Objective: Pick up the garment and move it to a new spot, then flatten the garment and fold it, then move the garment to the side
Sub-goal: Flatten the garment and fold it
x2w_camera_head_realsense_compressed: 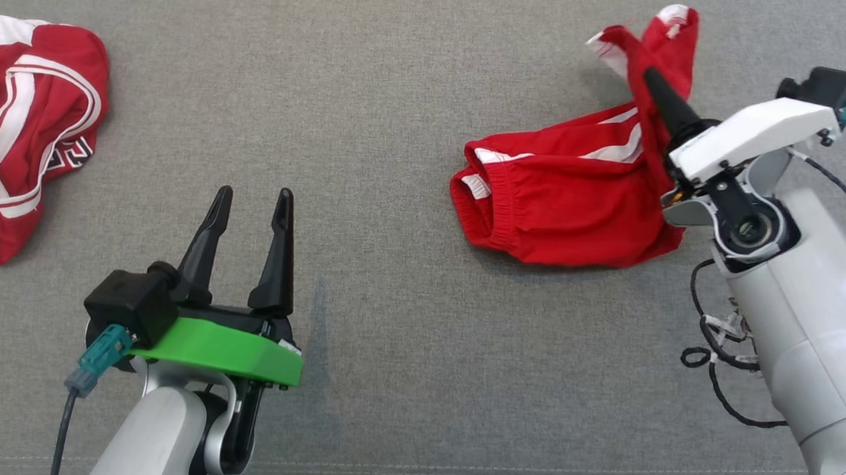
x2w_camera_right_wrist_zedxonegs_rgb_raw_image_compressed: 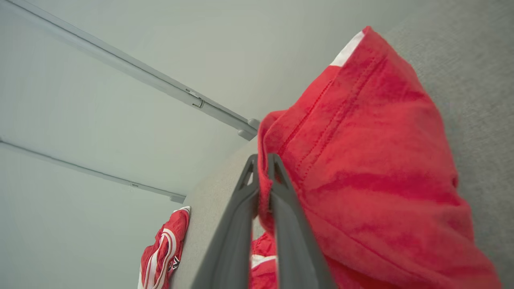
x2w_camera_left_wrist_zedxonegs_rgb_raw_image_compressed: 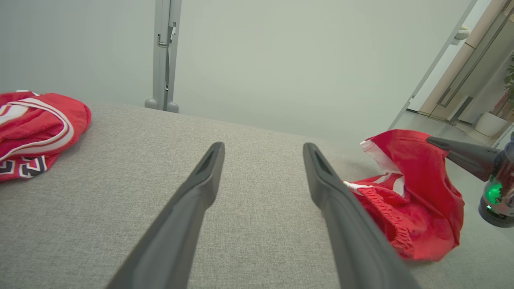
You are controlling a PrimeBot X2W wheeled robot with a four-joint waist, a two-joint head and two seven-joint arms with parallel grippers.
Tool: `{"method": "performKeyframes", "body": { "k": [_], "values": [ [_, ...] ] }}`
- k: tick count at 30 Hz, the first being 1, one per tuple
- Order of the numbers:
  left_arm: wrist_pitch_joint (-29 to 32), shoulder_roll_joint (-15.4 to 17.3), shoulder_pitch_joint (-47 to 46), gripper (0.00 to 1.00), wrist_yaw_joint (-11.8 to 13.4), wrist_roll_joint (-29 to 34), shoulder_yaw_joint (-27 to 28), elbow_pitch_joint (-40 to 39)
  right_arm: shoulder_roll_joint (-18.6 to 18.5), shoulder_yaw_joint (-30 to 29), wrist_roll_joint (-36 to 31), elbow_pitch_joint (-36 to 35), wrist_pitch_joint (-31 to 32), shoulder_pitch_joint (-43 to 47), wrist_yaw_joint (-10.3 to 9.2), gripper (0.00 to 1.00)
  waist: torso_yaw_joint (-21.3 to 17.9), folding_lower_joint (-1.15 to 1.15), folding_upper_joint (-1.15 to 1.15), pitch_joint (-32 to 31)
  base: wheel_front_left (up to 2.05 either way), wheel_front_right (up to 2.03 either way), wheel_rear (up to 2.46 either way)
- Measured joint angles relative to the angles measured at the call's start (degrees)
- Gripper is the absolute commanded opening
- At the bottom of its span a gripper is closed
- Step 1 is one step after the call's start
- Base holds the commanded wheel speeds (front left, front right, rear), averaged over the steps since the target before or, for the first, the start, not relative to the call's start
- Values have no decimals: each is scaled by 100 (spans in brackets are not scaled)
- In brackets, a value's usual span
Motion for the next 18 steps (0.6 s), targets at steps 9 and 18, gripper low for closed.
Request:
{"method": "performKeyframes", "body": {
  "k": [9,18],
  "values": [
    [0,-21,35,100,-5,0,14,0,280,686,-334,-178,417,26,48,0,23,0,0,-66,0,0,0],
    [0,-43,90,100,-5,0,71,-8,357,1167,-545,-316,797,186,56,0,72,0,0,-63,0,0,0]
  ]
}}
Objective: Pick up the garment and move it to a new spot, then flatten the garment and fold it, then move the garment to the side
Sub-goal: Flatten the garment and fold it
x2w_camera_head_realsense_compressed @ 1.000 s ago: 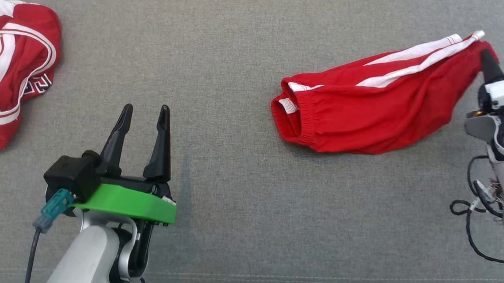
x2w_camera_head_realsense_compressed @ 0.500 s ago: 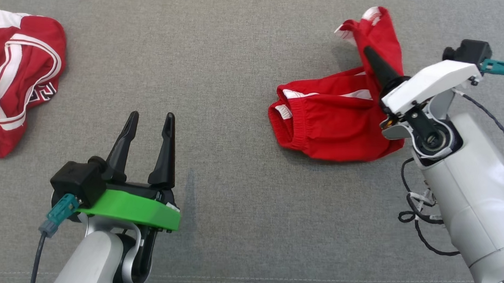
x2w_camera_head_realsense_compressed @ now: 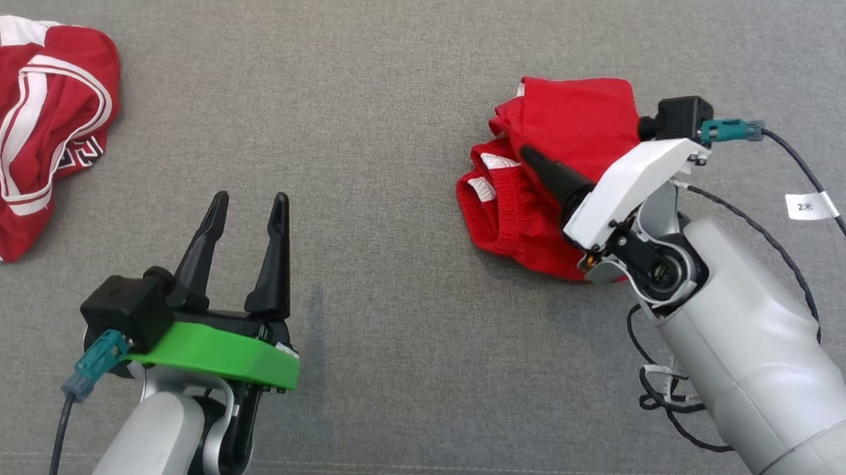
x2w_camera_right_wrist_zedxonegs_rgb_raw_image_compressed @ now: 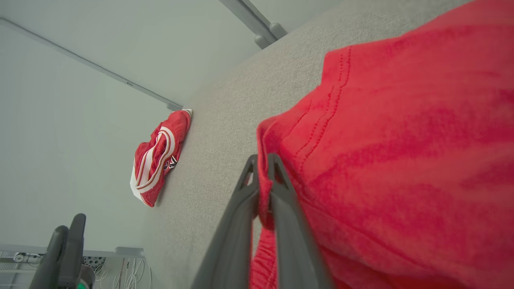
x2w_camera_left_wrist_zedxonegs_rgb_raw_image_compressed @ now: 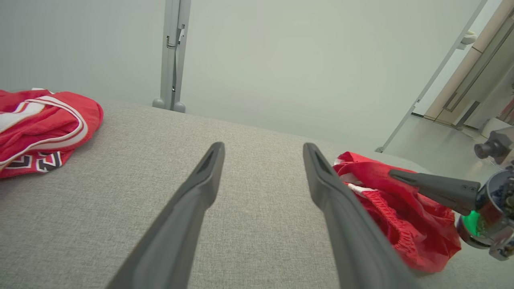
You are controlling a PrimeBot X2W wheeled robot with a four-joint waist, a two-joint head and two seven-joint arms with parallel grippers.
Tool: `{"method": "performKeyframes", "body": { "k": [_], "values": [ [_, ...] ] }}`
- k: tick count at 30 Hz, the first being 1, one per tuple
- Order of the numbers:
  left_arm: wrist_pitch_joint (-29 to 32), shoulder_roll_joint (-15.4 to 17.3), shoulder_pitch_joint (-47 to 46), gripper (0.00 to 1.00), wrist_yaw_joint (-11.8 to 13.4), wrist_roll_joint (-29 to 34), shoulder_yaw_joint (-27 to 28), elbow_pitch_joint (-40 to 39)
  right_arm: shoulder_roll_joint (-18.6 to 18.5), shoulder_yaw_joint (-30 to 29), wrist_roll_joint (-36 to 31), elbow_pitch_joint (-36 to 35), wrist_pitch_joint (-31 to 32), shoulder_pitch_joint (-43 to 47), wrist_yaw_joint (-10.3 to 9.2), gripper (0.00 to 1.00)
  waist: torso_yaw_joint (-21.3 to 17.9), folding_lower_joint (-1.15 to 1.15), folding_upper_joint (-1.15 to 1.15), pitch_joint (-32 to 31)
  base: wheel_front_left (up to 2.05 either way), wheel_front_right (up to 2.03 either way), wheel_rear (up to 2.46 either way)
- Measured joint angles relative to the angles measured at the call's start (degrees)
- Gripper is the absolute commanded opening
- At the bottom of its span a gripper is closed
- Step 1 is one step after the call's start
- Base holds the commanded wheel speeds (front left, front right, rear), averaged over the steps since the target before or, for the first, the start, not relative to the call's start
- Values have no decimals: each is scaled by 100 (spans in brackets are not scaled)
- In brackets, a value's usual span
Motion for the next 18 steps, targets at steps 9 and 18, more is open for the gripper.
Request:
{"method": "performKeyframes", "body": {
  "k": [9,18],
  "values": [
    [0,-18,0,100,-25,4,36,-31,-94,516,-369,-227,281,230,43,0,-25,0,0,8,0,0,0],
    [0,-34,0,100,-59,57,37,-31,-378,1104,-1263,-502,74,235,62,0,-119,0,0,7,0,0,0]
  ]
}}
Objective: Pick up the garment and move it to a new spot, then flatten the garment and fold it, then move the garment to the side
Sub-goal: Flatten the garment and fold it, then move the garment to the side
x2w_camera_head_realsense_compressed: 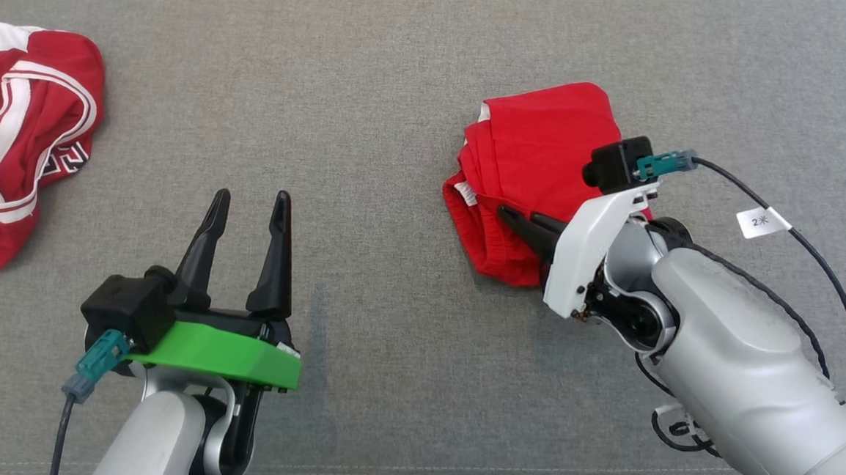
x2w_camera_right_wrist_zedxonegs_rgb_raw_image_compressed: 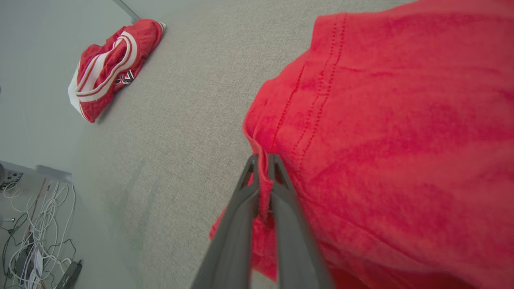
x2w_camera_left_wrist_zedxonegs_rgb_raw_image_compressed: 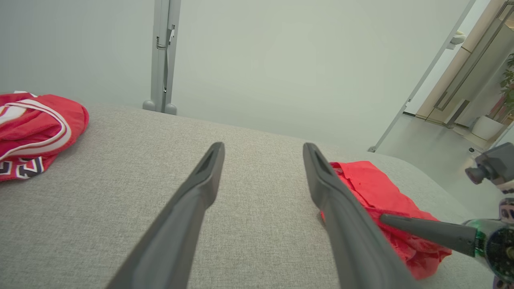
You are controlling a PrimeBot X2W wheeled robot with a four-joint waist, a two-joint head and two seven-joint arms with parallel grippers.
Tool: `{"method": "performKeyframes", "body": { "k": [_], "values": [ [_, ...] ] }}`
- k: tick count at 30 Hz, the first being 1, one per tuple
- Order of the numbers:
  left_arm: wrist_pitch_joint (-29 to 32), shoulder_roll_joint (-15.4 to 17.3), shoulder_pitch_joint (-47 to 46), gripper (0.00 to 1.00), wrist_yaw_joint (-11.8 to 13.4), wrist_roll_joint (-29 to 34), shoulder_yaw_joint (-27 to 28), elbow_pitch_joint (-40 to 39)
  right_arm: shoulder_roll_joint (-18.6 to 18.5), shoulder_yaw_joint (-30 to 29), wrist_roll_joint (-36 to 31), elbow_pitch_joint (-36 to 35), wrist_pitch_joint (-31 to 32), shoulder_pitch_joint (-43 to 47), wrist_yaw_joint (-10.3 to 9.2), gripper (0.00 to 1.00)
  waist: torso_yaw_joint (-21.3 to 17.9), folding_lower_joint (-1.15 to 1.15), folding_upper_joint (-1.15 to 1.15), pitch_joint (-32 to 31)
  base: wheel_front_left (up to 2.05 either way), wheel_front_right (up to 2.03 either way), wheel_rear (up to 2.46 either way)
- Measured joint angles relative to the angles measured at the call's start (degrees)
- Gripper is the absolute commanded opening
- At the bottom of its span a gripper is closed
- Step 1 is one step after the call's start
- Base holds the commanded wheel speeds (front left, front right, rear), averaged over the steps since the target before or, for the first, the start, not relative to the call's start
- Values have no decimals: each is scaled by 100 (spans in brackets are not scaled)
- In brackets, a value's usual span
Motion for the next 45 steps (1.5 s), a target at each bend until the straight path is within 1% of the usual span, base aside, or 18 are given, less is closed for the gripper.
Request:
{"method": "performKeyframes", "body": {
  "k": [3,4,5,7,13,17,20,23,29,30,36,39,41,45],
  "values": [
    [0,-2,0,100,0,1,5,1,-40,181,-285,-62,-114,0,30,0,-34,0,0,0,0,0,0],
    [0,-3,0,100,-9,1,11,2,-54,279,-413,-94,-175,0,30,24,-58,0,0,0,0,0,0],
    [0,-4,1,100,-9,2,30,2,-47,338,-482,-107,-200,1,31,44,-72,0,0,-1,0,0,0],
    [0,-4,1,100,-9,2,60,2,-34,396,-528,-127,-223,3,31,100,-91,0,0,-4,0,0,0],
    [0,-5,2,100,-10,15,97,3,-27,725,-872,-243,-364,73,32,100,-222,0,0,-41,0,0,0],
    [0,-8,11,100,-13,43,126,5,-51,920,-1168,-415,-604,126,33,100,-305,0,0,-81,0,0,0],
    [0,-8,23,100,-13,43,152,8,-66,951,-1322,-610,-825,155,33,100,-373,0,0,-117,0,0,0],
    [0,-8,48,100,-13,43,172,7,-104,860,-1372,-786,-1067,166,20,100,-447,0,0,-155,0,0,0],
    [0,-8,147,100,-15,44,172,12,-309,372,-1361,-991,-1494,179,-299,100,-600,0,0,-226,0,0,0],
    [0,-8,147,100,-21,44,147,14,-352,257,-1328,-1022,-1566,202,-392,100,-618,0,0,-240,0,0,0],
    [0,-13,148,100,-64,59,78,23,-539,-476,-942,-1039,-1965,460,-781,100,-668,0,0,-281,0,0,0],
    [0,-13,151,100,-65,92,27,31,-539,-856,-580,-1033,-2125,628,-891,100,-671,0,0,-290,0,0,0],
    [0,-14,157,100,-66,94,7,35,-493,-1102,-242,-1021,-2196,790,-893,100,-667,0,0,-295,0,0,0],
    [0,-15,181,100,-73,96,-25,48,-244,-1593,570,-947,-2243,1208,-893,100,-643,0,0,-305,0,0,0]
  ]
}}
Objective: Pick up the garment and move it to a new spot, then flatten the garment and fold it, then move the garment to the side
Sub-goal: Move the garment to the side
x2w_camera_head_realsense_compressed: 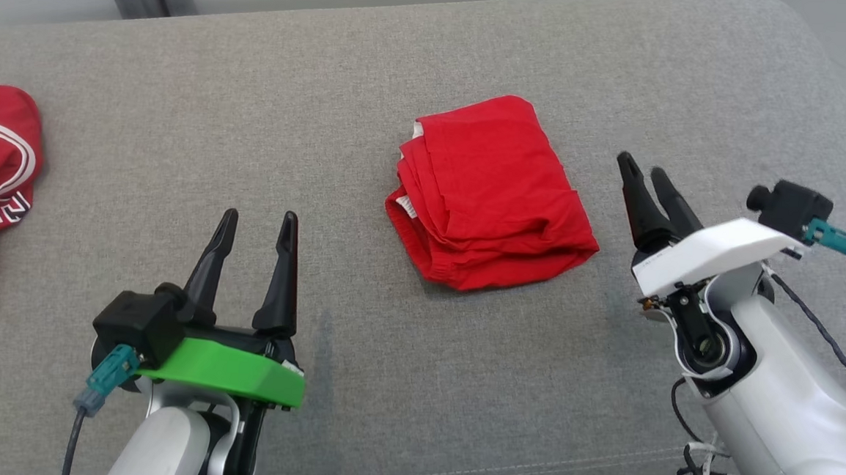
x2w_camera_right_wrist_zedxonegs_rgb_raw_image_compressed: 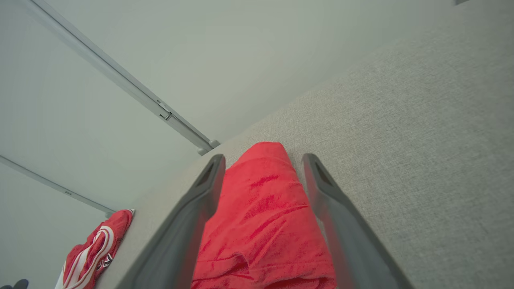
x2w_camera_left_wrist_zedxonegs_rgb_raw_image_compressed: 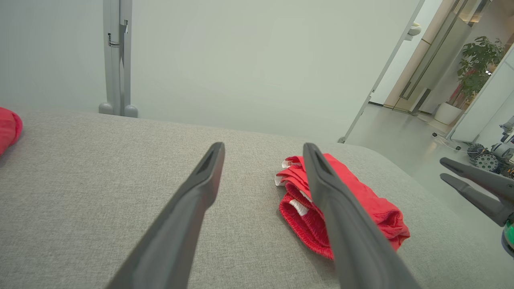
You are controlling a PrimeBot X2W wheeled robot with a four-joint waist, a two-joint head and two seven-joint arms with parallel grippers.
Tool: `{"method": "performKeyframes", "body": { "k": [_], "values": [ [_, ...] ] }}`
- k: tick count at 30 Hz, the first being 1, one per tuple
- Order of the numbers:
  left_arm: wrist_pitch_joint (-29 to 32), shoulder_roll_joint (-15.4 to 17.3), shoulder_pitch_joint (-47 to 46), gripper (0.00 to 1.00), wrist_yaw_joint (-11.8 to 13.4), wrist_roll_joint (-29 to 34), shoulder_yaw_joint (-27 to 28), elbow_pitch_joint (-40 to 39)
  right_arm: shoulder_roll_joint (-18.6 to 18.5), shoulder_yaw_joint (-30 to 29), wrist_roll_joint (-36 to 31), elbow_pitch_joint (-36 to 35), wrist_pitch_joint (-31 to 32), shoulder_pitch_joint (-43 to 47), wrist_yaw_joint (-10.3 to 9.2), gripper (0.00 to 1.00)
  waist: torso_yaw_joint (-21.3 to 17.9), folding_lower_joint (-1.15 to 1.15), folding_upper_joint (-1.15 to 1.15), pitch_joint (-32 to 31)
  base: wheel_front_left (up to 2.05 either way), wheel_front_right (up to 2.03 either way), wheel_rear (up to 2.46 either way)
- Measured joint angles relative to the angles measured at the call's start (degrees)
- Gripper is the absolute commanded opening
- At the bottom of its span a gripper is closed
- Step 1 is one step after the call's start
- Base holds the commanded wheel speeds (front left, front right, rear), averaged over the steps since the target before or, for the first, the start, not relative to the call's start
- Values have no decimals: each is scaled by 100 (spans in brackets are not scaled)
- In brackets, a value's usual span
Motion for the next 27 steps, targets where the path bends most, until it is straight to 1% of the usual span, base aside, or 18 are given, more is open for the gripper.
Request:
{"method": "performKeyframes", "body": {
  "k": [4,7,11,17,23,27],
  "values": [
    [0,-2,22,100,0,0,-22,21,236,-392,739,168,16,363,5,100,33,0,0,-11,0,0,0],
    [1,-3,24,100,-1,0,-46,35,319,-569,1082,331,87,552,9,100,57,0,0,-18,0,0,0],
    [1,-4,26,100,-40,8,-87,46,378,-725,1421,494,235,689,20,100,89,0,0,-18,0,0,0],
    [11,-7,27,100,-44,9,-123,41,510,-888,1797,555,452,725,116,100,134,0,0,16,0,0,0],
    [27,-27,26,100,-46,26,-176,10,611,-1205,2240,682,632,703,118,100,227,0,0,129,0,0,0],
    [29,-33,18,100,-51,35,-191,1,687,-1296,2459,827,793,606,116,100,329,0,0,208,0,0,0]
  ]
}}
